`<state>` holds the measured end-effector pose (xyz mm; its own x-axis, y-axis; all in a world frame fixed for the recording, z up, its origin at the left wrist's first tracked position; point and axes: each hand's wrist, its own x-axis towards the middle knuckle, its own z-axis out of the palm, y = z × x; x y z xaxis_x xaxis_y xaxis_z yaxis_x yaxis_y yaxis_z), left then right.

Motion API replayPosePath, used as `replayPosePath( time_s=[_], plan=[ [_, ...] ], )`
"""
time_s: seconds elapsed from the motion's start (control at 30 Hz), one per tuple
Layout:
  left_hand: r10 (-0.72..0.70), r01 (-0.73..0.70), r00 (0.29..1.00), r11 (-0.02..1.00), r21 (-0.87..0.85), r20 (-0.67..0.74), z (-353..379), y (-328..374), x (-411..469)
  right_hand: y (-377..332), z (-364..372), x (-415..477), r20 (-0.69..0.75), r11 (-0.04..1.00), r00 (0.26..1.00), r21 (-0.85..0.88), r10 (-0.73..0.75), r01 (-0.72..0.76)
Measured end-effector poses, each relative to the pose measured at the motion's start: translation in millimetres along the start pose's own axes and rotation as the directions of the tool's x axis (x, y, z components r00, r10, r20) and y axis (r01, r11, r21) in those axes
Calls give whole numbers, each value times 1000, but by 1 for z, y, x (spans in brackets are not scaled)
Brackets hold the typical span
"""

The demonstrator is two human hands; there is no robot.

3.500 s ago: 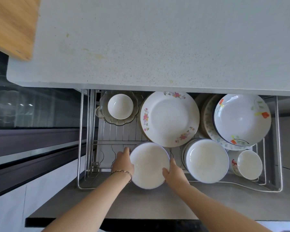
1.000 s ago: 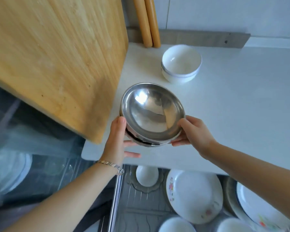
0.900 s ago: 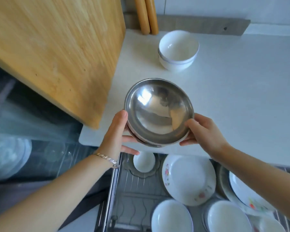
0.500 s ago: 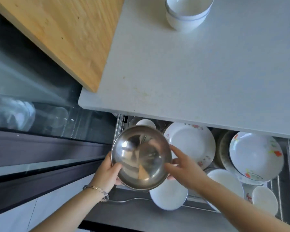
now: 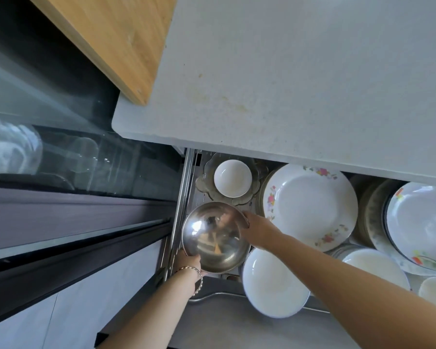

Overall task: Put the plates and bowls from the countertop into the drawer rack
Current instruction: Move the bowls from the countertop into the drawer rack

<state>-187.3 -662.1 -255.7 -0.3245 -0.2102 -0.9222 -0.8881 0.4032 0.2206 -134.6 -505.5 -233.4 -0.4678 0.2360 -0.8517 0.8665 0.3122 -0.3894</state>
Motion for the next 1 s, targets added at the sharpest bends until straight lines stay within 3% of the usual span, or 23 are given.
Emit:
replayPosePath(
  time_s=[0.13, 0.27, 0.5, 0.87, 1.0],
  plan=[
    [-33, 38, 995, 998, 55, -90, 0, -13, 33, 3, 19, 20, 66, 990, 996, -136, 54, -45],
    [-3, 29, 991, 981, 191, -137, -3, -28, 56, 2, 32, 30, 39, 981, 997, -184, 69, -61],
    [-42, 47, 996, 996, 73, -77, 4, -24, 45, 7, 34, 31, -130, 977, 985, -170, 111, -132],
    [1, 40, 996, 890, 453, -89, -1, -11, 25, 13, 16, 14, -74, 968, 994, -234, 78, -93],
    [10, 51, 996, 777, 627, -93, -4, -5, 7, 12, 13, 7, -62, 968, 995, -236, 72, -85]
  ],
)
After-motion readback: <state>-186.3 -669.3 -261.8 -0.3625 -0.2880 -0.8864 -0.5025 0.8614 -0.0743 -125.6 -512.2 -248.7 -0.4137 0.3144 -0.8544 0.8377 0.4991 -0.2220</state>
